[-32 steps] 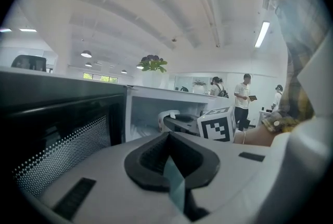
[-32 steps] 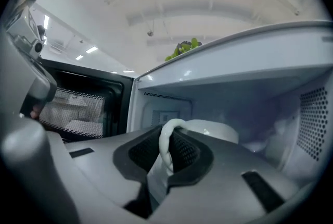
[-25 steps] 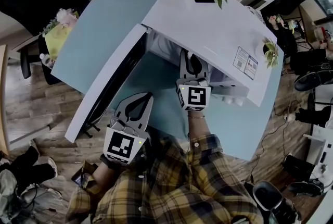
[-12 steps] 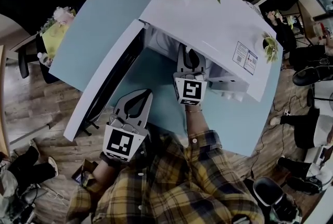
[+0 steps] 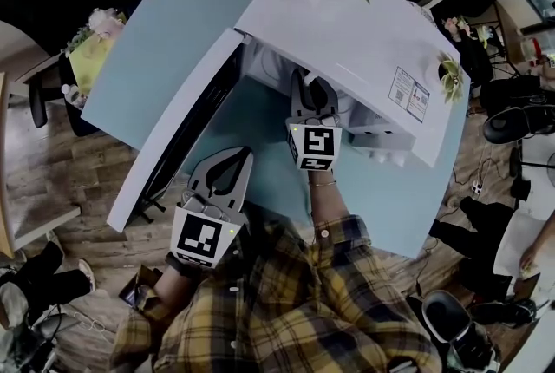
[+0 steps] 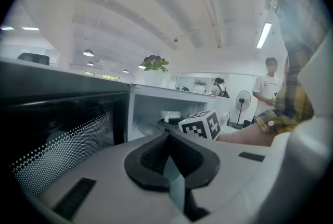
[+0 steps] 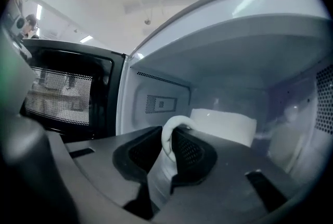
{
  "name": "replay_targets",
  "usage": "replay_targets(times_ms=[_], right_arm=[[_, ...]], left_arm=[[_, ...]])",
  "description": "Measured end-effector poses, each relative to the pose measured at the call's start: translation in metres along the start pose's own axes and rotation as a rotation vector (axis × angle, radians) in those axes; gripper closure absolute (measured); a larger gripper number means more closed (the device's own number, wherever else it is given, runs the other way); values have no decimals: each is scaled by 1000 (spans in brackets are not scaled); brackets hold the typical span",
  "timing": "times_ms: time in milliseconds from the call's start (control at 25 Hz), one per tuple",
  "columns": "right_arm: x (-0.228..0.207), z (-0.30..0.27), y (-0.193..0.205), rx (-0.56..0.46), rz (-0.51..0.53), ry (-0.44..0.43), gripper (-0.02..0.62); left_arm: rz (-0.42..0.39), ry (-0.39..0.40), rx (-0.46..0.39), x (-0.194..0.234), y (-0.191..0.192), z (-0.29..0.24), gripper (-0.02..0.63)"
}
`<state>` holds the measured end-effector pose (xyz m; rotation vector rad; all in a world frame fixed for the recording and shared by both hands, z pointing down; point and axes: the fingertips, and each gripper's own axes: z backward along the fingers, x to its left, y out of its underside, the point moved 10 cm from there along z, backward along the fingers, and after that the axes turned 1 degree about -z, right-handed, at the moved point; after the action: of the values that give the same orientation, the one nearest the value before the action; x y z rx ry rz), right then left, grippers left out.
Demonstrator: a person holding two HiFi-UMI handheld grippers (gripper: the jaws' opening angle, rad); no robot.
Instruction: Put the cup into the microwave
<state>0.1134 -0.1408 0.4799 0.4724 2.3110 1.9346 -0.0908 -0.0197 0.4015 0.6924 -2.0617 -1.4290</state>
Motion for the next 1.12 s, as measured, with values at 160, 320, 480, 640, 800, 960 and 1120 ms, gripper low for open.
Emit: replay_targets(times_ms=[160,320,480,640,800,960,1120], right_arm=[[1,-2,-1,-12,-15,9,554],[3,0,4,18,-29,-1,552],[3,2,11,26,-58,6,549],[2,3,14,33,-65,15,531],[3,4,15,62,-44,16,513],[5,6,18,86,-25,29,497],[7,9,21,89,-13,25,483]], left_arm=[[5,-7,-7,1,1,2,614],[6,-9,-8,1,1,3,614],[5,-7,-11,1,1,2,614],[6,-7,-9,1,1,2,614],[7,-4,-9,0,1,1,614],[7,-3,-12,-1,1,2,614],[8,-6,-9,0,2,3,614]])
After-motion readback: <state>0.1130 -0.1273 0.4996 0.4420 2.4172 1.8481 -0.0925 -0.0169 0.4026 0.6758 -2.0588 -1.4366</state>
